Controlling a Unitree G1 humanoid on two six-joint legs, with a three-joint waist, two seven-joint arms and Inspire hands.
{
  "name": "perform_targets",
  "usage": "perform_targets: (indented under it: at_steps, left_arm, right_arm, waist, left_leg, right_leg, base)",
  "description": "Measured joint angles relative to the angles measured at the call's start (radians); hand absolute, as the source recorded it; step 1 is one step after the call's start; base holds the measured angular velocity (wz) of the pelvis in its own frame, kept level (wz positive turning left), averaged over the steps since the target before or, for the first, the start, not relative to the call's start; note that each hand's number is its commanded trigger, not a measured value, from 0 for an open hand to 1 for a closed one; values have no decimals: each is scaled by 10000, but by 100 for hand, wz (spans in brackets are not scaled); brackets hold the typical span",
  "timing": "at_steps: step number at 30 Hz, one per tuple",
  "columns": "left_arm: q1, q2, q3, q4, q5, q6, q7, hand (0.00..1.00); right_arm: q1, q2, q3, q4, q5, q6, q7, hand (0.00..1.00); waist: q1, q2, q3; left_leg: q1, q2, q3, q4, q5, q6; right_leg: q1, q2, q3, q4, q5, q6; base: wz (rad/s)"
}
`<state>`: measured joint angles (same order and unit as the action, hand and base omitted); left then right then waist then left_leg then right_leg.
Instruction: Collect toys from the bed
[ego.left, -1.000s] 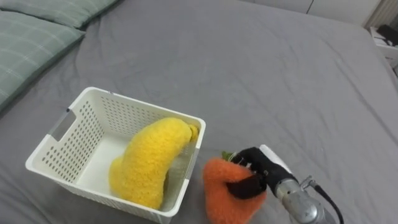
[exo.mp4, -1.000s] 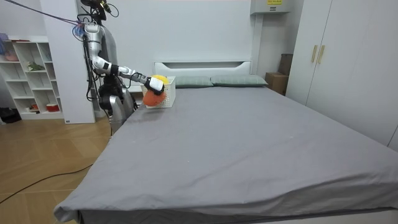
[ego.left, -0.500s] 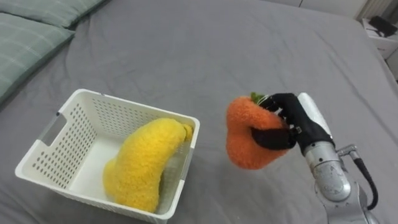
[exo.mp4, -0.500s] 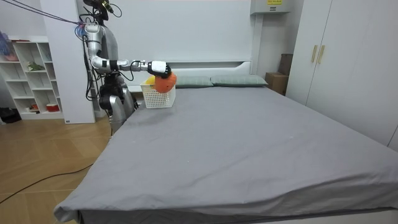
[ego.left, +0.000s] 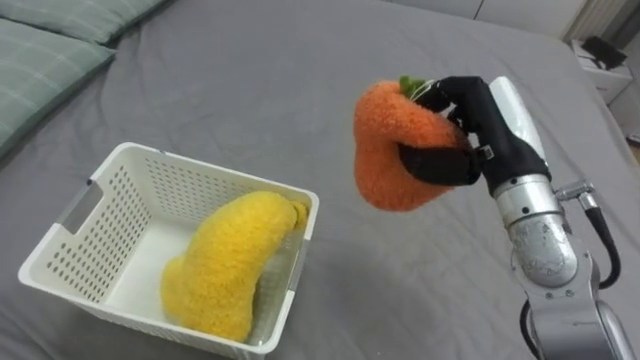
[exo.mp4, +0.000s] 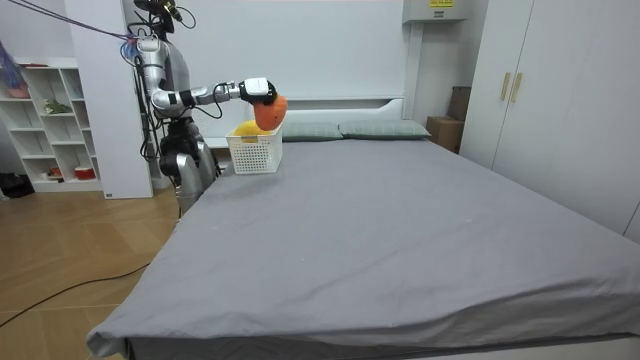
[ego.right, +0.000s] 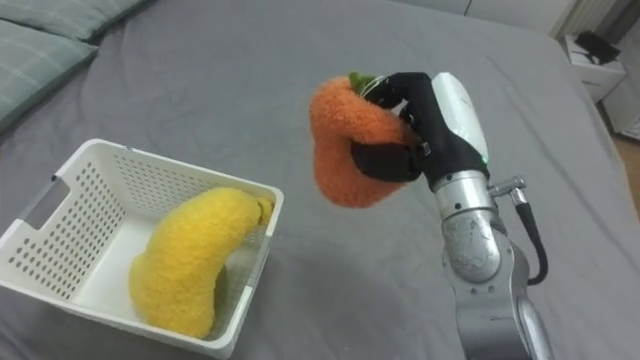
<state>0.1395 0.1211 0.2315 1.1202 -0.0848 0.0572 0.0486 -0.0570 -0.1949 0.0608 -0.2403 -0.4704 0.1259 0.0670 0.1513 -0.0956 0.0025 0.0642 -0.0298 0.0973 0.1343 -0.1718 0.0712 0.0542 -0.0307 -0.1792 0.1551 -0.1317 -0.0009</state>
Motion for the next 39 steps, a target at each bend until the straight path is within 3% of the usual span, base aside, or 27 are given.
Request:
perform_targets:
  at_steps: [5,10,28,29,30,31,32,33,39]
  left_arm:
    - [-20,13,-55,-11,8,-1,0,0]
    - [-118,34,-224,-11,12,1,1,0]
    - [-524,76,-285,52,89,55,-432,0]
    - [-521,98,-288,82,90,59,-431,0]
    - [-521,129,-288,102,90,69,-430,0]
    - [-522,144,-292,103,89,70,-424,0]
    - [-522,164,-299,102,88,70,-406,0]
    - [-520,173,-299,102,86,71,-388,0]
    - [-642,317,-510,80,95,103,-363,0]
  right_arm:
    - [-46,0,69,-259,52,17,28,100]
    - [-801,-61,698,-358,-41,125,392,100]
    - [-2183,31,2605,-474,-452,736,1437,98]
    - [-2183,34,2730,-474,-451,741,1494,88]
    - [-2183,47,2799,-474,-451,744,1579,64]
    - [-2183,45,2821,-473,-451,747,1600,49]
    - [-2183,45,2832,-472,-443,755,1637,18]
    - [-2192,50,2848,-472,-425,762,1637,0]
    - [-2415,202,3152,-450,-270,834,1633,0]
  waist:
    - [208,28,18]
    - [233,60,39]
    - [1342,-105,-16]
    - [1388,-129,-2]
    - [1461,-167,20]
    - [1500,-193,29]
    - [1549,-239,45]
    - [1620,-277,63]
    - [1628,-313,90]
  left_leg:
    - [-62,-2,-1,-1,-2,2]
    - [-147,-6,-120,21,0,0]
    - [-218,-19,-442,9,5,1]
    - [-231,-21,-455,9,5,1]
    - [-241,-21,-469,9,4,1]
    - [-246,-22,-481,10,4,1]
    - [-253,-22,-508,13,4,1]
    - [-265,-27,-555,22,4,1]
    - [-359,-39,-777,107,5,1]
  right_leg:
    - [-30,-7,-13,-1,1,2]
    - [-38,-21,-199,-15,1,2]
    - [-7,-32,-472,-36,-3,6]
    - [-7,-36,-506,-36,-3,6]
    - [-8,-38,-546,-36,-3,7]
    - [-8,-38,-565,-37,-3,7]
    - [-7,-41,-617,-37,-3,7]
    - [6,-46,-699,-37,-2,7]
    - [-3,-60,-838,-46,-3,7]
  base:
    - [0]
    - [7]
    - [4]
    - [4]
    - [3]
    - [5]
    - [8]
    - [9]
    - [11]
